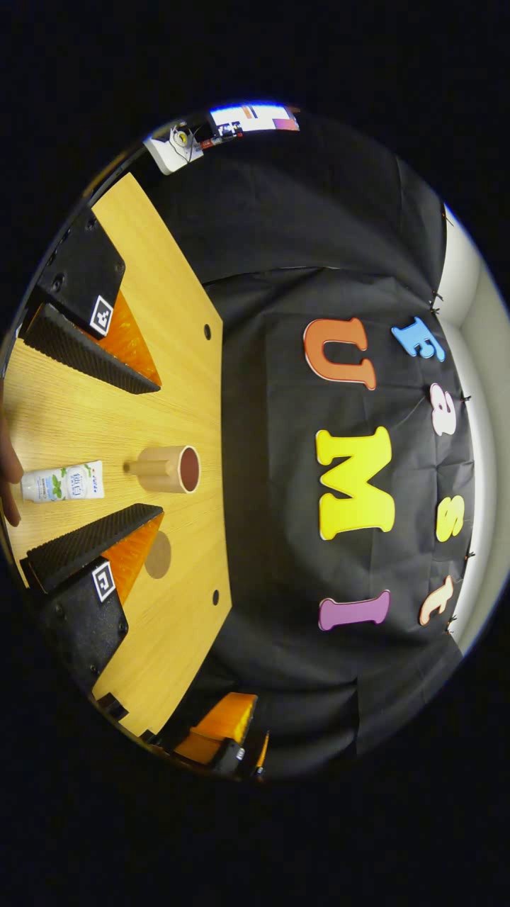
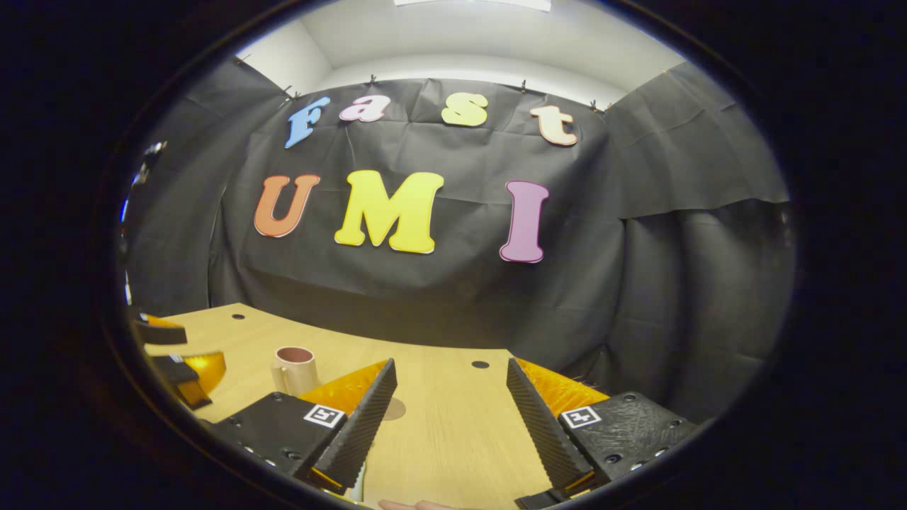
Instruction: Put the toothbrush and toothpaste on the desktop into the cup, then pick up the cup and place it on the coaster on the desktop.
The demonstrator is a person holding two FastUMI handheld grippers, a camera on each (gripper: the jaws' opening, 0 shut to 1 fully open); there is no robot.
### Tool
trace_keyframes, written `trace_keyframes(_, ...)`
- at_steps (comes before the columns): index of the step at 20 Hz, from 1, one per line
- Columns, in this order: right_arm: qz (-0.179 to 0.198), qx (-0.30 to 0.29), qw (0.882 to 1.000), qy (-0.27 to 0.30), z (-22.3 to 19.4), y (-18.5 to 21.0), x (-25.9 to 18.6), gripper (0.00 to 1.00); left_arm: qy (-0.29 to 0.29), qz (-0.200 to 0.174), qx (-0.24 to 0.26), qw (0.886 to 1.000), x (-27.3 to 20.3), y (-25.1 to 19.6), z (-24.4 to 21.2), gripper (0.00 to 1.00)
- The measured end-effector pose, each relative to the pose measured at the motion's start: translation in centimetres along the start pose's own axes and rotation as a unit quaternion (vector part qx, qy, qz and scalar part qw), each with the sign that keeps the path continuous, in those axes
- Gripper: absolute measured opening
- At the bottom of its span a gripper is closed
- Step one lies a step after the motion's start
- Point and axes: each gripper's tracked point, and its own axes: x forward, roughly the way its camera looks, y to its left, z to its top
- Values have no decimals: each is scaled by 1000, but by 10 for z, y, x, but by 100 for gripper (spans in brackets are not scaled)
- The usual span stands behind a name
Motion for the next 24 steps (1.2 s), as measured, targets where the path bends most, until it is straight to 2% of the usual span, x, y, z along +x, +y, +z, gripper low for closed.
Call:
trace_keyframes(3,-5,-2,1000,2,-1,-2,2,95,60,-11,27,998,0,-16,-45,99)
trace_keyframes(5,-5,0,1000,1,0,-2,1,96,92,-27,25,995,2,-27,-67,99)
trace_keyframes(10,-9,-8,1000,1,2,-2,-1,96,197,-43,-45,979,4,-49,-122,99)
trace_keyframes(14,-7,-9,1000,0,0,-1,0,95,208,-17,-29,978,5,-40,-125,98)
trace_keyframes(16,-6,-11,1000,1,0,0,0,95,215,-24,-21,976,4,-46,-127,95)
trace_keyframes(17,-6,-13,1000,1,0,-1,0,96,222,-31,-18,974,3,-51,-132,100)
trace_keyframes(18,-6,-14,1000,0,0,0,0,95,225,-32,-15,974,3,-53,-135,92)
trace_keyframes(20,-7,-15,1000,-2,1,-1,-1,96,235,-38,-21,971,3,-56,-142,89)
trace_keyframes(23,-9,-13,1000,-6,3,0,-2,96,237,-26,-15,971,3,-50,-142,85)
trace_keyframes(24,-9,-13,1000,-6,2,-1,-2,96,236,-30,-23,971,3,-50,-142,80)
